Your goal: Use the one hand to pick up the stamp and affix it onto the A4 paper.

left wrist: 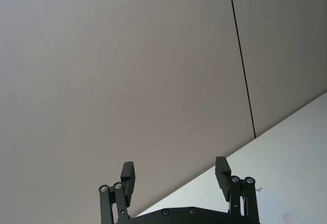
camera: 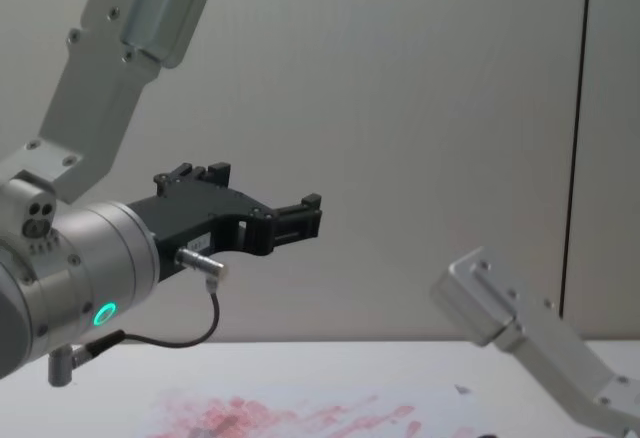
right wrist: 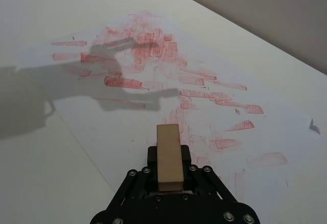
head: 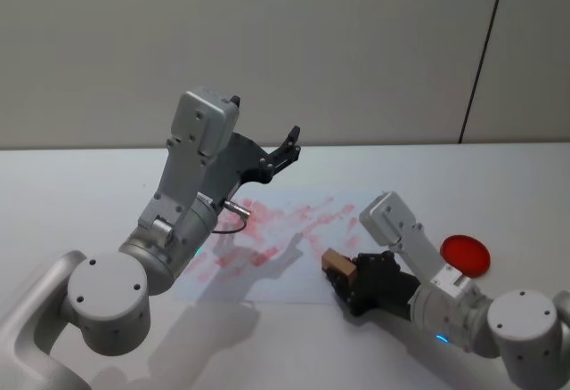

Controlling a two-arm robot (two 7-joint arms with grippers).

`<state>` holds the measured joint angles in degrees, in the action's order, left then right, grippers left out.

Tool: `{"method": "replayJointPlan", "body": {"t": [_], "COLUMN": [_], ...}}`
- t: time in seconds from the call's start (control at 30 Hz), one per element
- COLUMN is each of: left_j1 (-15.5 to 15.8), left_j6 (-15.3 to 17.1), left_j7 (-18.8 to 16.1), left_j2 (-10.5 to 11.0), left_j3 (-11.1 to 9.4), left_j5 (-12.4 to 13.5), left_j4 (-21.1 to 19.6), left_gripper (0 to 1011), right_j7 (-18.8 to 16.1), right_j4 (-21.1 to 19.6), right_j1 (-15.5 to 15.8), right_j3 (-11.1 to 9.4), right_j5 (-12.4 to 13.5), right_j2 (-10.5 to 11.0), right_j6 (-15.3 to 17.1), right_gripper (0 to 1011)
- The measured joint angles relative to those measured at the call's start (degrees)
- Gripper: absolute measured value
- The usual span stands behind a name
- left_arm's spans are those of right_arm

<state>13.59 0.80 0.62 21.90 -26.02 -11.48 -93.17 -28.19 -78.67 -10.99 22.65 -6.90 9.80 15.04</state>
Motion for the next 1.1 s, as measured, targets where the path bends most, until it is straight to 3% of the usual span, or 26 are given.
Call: {"method": "replayJointPlan", "body": {"t": [0.57,0.73,1.1], "left_j1": [0.0,0.0,0.0], "left_j6": [0.0,0.0,0.0], "left_j7": [0.0,0.0,0.0], "left_j2": [0.0,0.0,0.0], "left_j3": [0.0,0.0,0.0], "left_j5": [0.0,0.0,0.0], "left_j4": [0.0,0.0,0.0], "left_gripper": [1001,1002,1001], "right_j7": [4.8,6.7,10.4], "right_j4": [-9.3,-12.7,-16.9], "right_j1": [-0.2,0.1,2.9], "right_j3": [-2.7,-3.8,-6.0], "right_j5": [9.1,12.1,14.9], "right_j2": [0.6,1.4,4.7], "right_j6": [-4.7,-4.1,0.0], "right_gripper": [234,233,233]}}
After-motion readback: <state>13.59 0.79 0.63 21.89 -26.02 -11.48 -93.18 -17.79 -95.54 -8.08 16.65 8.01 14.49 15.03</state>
